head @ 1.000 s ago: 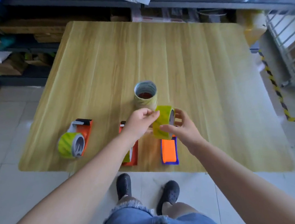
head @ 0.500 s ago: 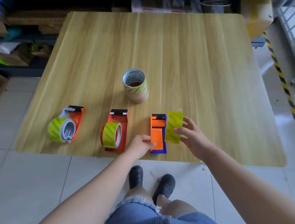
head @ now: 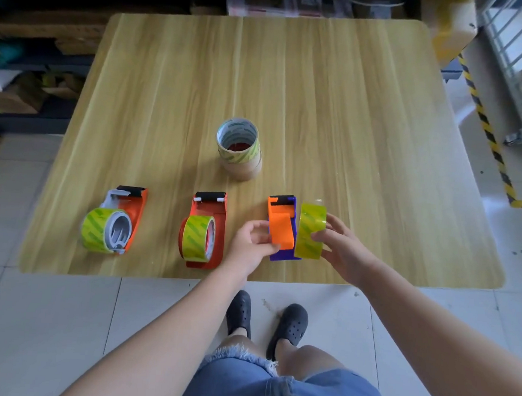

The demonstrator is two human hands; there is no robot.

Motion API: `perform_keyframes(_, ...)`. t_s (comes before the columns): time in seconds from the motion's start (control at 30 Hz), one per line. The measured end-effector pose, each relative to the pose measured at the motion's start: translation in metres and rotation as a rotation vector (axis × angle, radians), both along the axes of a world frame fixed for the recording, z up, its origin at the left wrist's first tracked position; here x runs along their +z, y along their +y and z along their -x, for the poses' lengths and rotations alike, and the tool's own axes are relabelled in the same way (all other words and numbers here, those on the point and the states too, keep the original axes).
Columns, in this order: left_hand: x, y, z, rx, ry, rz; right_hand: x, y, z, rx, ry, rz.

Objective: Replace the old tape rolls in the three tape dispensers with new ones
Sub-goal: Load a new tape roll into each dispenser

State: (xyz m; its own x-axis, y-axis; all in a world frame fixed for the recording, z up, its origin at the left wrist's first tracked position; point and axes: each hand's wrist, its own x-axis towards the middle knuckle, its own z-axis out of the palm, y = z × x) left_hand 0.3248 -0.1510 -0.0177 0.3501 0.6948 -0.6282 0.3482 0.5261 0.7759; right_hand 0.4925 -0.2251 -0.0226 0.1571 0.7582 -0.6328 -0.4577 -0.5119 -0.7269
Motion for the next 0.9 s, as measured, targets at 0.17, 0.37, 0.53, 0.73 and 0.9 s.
perform_keyframes(0.17,0.011,0.018,-0.004,0.043,-0.103,0.015,-0.002,0.0,0.004,0.044,0.003,0.0)
perform_keyframes(0.37,0.016,0.024,-0.006,0.055,-0.15,0.063,-0.001,0.011,0.006,0.056,0.0,-0.032)
perform_keyframes(0.53,0.008,0.02,-0.007,0.058,-0.124,0.119,-0.005,0.02,0.007,0.099,0.015,-0.007)
perform_keyframes(0.73,-0.011,0.015,-0.004,-0.013,0.013,0.149,-0.01,0.023,0.02,0.187,0.019,0.005)
perform_keyframes(0.9,-0.021,0.011,-0.001,-0.067,0.056,0.128,-0.017,0.019,0.026,0.206,0.031,0.041)
